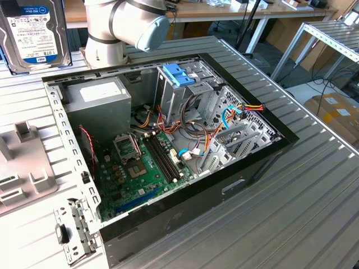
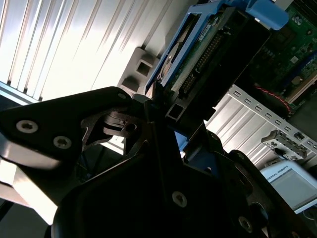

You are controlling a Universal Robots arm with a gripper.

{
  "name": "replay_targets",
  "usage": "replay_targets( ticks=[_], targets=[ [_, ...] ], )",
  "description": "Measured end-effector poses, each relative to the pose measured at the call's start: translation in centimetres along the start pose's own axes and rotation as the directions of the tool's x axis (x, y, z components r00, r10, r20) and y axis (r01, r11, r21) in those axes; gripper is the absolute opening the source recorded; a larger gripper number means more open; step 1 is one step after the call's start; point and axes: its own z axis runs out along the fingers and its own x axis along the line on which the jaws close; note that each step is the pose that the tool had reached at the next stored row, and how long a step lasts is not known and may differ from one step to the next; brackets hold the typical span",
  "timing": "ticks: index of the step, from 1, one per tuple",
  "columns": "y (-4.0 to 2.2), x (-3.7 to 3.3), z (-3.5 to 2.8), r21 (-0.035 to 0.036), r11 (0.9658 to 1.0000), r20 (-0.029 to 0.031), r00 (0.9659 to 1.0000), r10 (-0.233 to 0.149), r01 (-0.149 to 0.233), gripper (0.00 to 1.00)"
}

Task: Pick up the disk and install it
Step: 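Pick up the disk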

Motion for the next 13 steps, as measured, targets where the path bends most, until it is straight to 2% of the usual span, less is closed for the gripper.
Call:
replay_targets(
  ticks=[13],
  targets=[
    [-0.31, 0.43, 0.02, 0.0000, 1.0000, -0.0001, 1.0000, 0.000, 0.000, 0.37]
  ],
)
